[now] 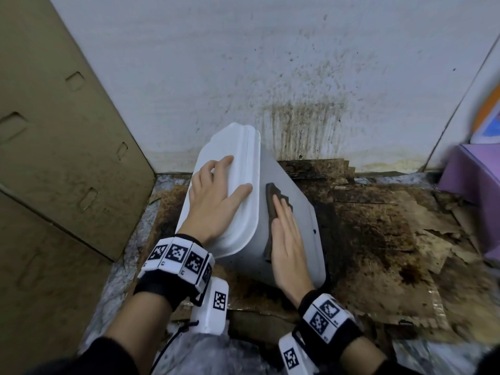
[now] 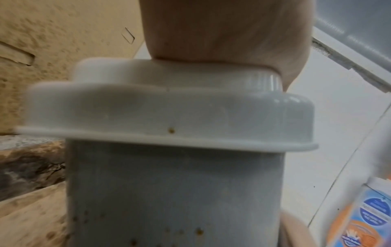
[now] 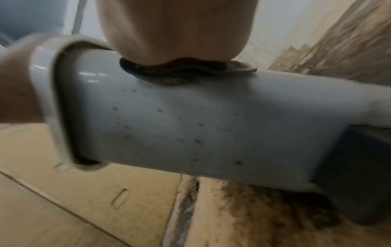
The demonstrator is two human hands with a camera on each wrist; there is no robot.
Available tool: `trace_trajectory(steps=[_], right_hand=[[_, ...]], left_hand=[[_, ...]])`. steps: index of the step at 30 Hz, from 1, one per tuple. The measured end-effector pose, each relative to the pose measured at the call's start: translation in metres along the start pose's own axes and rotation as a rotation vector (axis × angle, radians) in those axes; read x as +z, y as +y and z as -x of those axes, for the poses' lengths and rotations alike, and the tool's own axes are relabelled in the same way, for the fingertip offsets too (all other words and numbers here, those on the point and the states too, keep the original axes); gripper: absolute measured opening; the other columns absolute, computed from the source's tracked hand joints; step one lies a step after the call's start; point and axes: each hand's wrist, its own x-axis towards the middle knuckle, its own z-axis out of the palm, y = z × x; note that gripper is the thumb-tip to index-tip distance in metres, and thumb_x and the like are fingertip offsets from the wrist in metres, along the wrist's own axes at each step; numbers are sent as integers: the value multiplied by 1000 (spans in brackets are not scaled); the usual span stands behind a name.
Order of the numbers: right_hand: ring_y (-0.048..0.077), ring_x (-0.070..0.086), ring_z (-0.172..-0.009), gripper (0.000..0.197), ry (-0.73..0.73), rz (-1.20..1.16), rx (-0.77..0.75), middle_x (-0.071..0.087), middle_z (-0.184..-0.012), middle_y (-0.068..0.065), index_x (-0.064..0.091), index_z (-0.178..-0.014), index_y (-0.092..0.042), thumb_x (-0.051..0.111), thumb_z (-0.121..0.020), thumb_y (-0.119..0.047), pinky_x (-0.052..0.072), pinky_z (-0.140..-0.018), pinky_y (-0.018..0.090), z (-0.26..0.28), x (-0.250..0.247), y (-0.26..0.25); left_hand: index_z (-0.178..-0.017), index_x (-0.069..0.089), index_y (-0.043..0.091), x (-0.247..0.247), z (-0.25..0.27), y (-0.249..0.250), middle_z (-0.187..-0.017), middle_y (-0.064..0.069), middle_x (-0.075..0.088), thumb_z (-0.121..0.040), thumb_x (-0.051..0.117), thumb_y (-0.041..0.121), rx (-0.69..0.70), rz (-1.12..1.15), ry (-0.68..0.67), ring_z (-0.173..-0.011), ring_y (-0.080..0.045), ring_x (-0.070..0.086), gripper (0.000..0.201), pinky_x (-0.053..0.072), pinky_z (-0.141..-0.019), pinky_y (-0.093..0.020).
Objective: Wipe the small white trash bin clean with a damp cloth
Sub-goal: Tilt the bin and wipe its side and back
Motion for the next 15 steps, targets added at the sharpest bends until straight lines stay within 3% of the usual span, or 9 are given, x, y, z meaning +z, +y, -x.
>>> trace_trajectory(steps=[5,11,15], right_hand=[[-7,6,-156,46,49,28,109,16,-170,-22,19,-154,-52,22,-109,-42,7,-131,32,8,-10,55],[11,13,-159,48,156,-33,419,19,-172,-8,24,-162,-35,28,-114,-32,8,-131,41,13,-26,101],[12,17,-158,52,246,-67,468,23,-171,-7,27,-163,-29,31,-111,-29,9,-131,40,9,-14,90]], left_hand=[[-153,21,38,-3,2,-2,-153,5,21,-85,40,64,-15,15,-12,-142,-15,13,75,14,-118,-43],[-153,22,38,-3,3,1,-153,6,21,-85,41,64,-16,23,-12,-143,-15,12,75,13,-118,-42],[-154,23,36,-2,2,1,-153,5,22,-85,41,64,-24,22,-3,-144,-17,12,77,14,-119,-43]])
